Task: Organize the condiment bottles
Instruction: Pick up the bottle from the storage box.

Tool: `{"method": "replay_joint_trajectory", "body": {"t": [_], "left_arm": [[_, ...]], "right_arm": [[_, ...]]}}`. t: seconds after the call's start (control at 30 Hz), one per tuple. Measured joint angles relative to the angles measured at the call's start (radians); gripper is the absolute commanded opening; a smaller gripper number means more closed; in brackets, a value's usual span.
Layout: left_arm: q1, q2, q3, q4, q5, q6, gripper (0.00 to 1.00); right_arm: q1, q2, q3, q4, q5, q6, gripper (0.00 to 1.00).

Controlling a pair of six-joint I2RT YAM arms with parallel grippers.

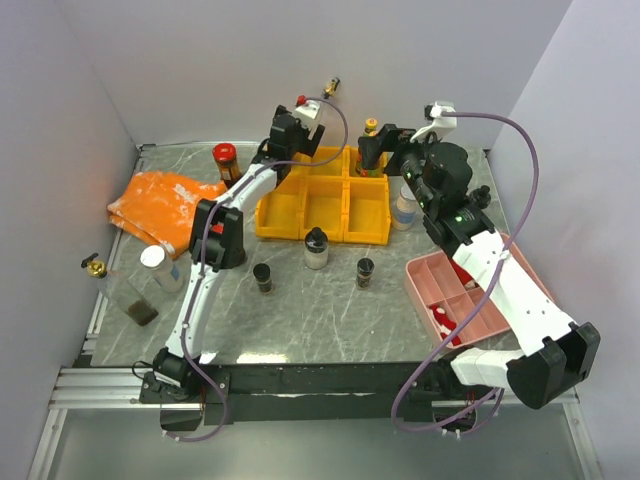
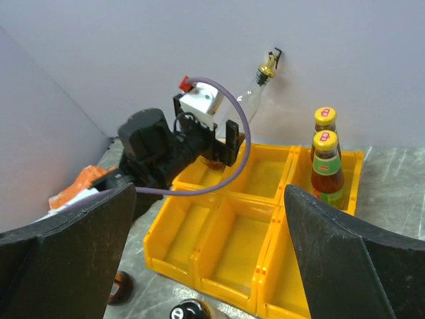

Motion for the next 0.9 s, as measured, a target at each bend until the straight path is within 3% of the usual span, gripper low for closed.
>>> {"method": "replay_joint_trajectory", "body": {"t": [0.47,0.67,0.9], "left_arm": [[0.013,0.156,0.110,0.106,0.006,0.043,0.99],[0.041,0.197,0.139,0.169,0.043,0.009,0.95],[0.053,0.213,0.144,0.211,0.109,-0.025,0.64]], "right_arm": [[0.000,0.053,0.129,-0.077,-0.018,-0.028,1.00],[0.000,0.088,0.161,-0.106,-0.046,-0.028,1.00],[0.000,0.110,0.196,-0.135,-0.060,-0.030,1.00]]}}
